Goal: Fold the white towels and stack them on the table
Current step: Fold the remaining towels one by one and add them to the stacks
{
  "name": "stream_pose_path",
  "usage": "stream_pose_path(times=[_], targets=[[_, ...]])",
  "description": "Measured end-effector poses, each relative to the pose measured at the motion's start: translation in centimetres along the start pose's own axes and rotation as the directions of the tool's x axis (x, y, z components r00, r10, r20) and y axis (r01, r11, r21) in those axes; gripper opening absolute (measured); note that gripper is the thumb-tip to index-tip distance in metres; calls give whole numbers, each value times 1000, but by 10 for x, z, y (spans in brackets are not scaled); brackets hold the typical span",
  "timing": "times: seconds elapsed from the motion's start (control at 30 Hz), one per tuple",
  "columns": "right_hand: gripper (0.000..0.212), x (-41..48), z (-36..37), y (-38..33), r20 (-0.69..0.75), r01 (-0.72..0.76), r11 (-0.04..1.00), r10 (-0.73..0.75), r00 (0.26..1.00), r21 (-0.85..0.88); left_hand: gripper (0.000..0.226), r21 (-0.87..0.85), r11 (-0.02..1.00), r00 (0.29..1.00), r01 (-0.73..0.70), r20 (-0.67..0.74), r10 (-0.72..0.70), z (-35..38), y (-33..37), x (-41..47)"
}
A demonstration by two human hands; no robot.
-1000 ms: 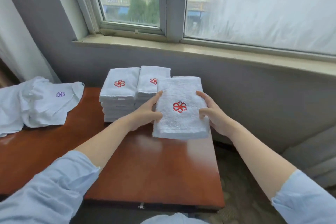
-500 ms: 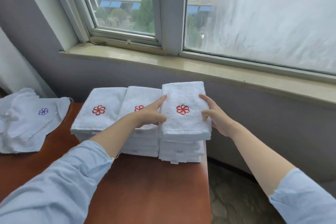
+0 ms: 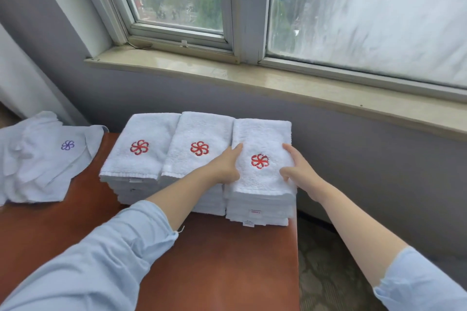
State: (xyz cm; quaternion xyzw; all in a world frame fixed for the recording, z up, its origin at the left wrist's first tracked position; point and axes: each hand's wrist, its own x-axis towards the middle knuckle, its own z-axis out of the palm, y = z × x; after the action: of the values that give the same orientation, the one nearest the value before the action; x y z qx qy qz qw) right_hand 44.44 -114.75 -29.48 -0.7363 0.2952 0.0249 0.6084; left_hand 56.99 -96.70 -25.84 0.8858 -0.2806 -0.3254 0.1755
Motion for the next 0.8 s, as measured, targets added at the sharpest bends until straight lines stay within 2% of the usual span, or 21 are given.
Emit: stream_pose_path(times=[0.1, 0.17, 0.27, 0.33, 0.53, 0.8], targets=[[84, -7, 1, -5, -22, -3, 992, 1, 1000, -122, 76, 154, 988, 992, -20, -116, 38, 8, 1, -9], [74, -14, 5, -11, -58, 7, 958, -25, 998, -287, 65, 231, 972, 976, -34, -200, 82, 10, -2, -18], [69, -28, 15, -21, -104, 35, 778, -129, 986, -628, 58, 265, 960, 950, -90, -268, 163, 8, -9, -36], [74, -40, 28, -32, -31, 138, 675, -232, 972, -725, 62, 239, 963, 938, -127, -287, 195, 6, -16, -52], [82, -76, 92, -72, 231, 392, 469, -363, 903, -792, 79, 208, 972, 902, -109, -391, 184, -9, -68, -118], [81, -119, 229, -127, 425, 561, 265, -428, 797, -785, 83, 160, 981, 870, 107, -493, -14, -46, -182, -234]])
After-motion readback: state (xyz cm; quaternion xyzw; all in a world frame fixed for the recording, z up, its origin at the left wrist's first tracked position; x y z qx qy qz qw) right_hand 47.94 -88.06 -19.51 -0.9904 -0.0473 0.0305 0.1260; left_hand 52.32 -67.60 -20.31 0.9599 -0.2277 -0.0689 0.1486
